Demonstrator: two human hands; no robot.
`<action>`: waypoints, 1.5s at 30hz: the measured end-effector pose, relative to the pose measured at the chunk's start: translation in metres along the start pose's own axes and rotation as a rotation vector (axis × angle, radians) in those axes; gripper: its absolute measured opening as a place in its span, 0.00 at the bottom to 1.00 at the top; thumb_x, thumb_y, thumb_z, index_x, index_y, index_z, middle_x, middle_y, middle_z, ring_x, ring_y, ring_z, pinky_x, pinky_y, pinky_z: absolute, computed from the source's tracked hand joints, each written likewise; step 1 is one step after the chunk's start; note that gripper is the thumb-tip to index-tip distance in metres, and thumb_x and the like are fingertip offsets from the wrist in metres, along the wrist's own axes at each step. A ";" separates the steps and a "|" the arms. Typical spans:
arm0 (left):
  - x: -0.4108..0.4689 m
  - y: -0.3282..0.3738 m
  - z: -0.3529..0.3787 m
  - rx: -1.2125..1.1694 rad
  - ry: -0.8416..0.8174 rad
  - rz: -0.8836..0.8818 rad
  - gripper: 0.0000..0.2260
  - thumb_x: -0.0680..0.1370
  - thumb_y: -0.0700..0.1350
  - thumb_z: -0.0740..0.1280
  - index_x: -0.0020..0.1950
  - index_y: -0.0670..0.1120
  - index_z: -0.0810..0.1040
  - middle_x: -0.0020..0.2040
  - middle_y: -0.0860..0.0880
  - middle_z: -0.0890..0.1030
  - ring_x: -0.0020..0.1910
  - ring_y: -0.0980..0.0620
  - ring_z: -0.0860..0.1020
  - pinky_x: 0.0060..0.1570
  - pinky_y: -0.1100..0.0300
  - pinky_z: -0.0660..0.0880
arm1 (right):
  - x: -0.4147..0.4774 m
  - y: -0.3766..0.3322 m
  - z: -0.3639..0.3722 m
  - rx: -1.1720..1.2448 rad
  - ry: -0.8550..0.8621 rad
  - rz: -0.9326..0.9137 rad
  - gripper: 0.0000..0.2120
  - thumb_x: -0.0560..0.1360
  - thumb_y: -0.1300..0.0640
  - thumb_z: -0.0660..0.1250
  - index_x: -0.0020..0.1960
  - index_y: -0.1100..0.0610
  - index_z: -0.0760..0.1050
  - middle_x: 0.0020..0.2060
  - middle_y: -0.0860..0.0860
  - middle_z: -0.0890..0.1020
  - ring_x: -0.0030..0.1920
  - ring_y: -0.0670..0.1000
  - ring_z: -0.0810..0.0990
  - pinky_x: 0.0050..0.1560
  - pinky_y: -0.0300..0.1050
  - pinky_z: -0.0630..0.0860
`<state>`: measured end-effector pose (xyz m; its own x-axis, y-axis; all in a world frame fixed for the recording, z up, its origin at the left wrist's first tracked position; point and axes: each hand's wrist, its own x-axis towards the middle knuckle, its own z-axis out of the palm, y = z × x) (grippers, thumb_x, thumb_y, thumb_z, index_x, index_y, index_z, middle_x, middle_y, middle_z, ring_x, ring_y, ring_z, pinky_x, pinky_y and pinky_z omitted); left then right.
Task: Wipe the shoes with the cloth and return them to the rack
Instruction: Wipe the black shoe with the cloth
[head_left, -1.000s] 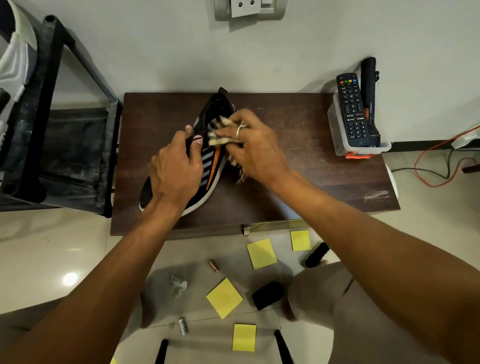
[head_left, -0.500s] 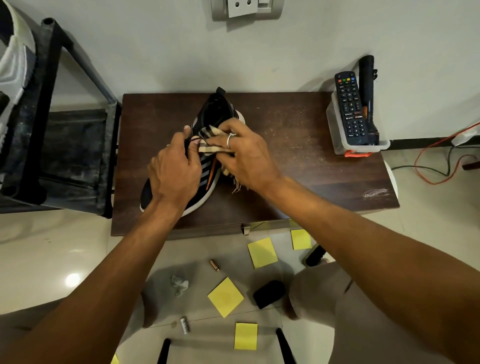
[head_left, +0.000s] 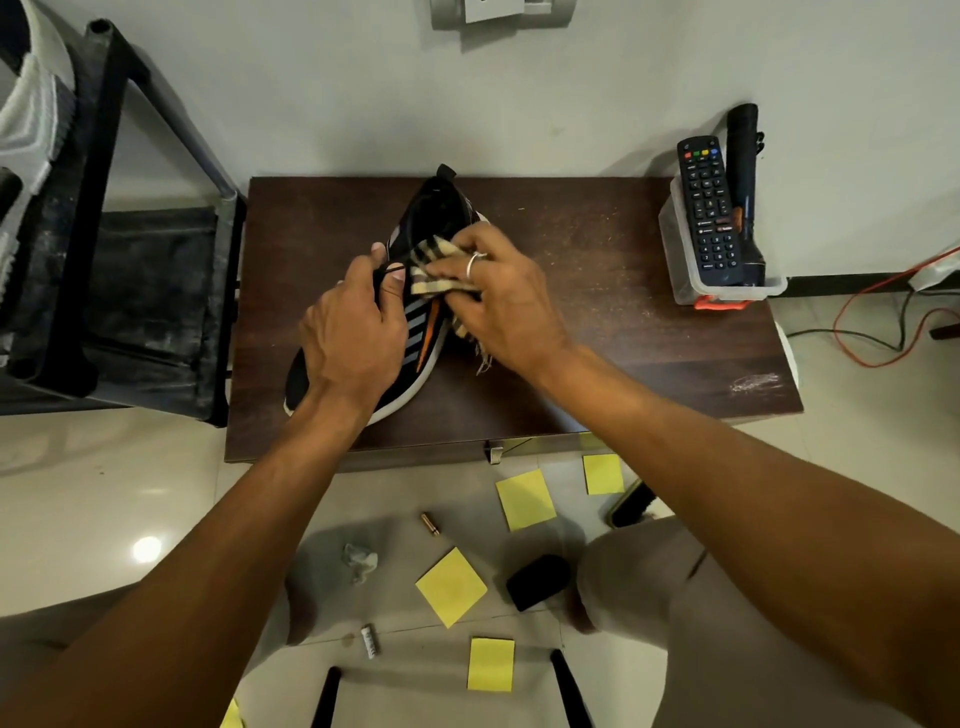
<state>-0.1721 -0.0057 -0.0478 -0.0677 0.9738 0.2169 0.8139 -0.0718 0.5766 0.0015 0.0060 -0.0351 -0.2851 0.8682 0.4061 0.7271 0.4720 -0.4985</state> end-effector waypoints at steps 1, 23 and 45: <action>0.000 0.001 0.000 0.008 -0.001 -0.004 0.15 0.87 0.53 0.56 0.62 0.44 0.76 0.39 0.49 0.78 0.36 0.48 0.75 0.38 0.53 0.65 | -0.002 -0.002 0.003 0.006 -0.030 -0.035 0.11 0.75 0.62 0.74 0.57 0.61 0.84 0.55 0.55 0.79 0.49 0.50 0.81 0.52 0.42 0.81; -0.001 0.004 -0.001 0.016 -0.007 -0.015 0.16 0.87 0.54 0.55 0.58 0.43 0.76 0.39 0.49 0.76 0.36 0.49 0.73 0.40 0.54 0.63 | 0.008 0.019 -0.009 0.006 0.070 0.103 0.10 0.75 0.62 0.74 0.56 0.61 0.84 0.55 0.55 0.79 0.49 0.52 0.82 0.51 0.50 0.83; 0.001 0.001 -0.005 -0.070 -0.018 -0.042 0.16 0.86 0.55 0.56 0.56 0.44 0.77 0.33 0.57 0.70 0.31 0.55 0.69 0.39 0.58 0.61 | 0.009 0.036 -0.035 0.143 0.116 0.328 0.14 0.72 0.65 0.71 0.55 0.56 0.86 0.52 0.46 0.76 0.48 0.42 0.77 0.50 0.32 0.75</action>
<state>-0.1739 -0.0061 -0.0429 -0.0898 0.9799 0.1780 0.7682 -0.0456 0.6386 0.0470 0.0254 -0.0223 0.0274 0.9575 0.2871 0.6714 0.1952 -0.7150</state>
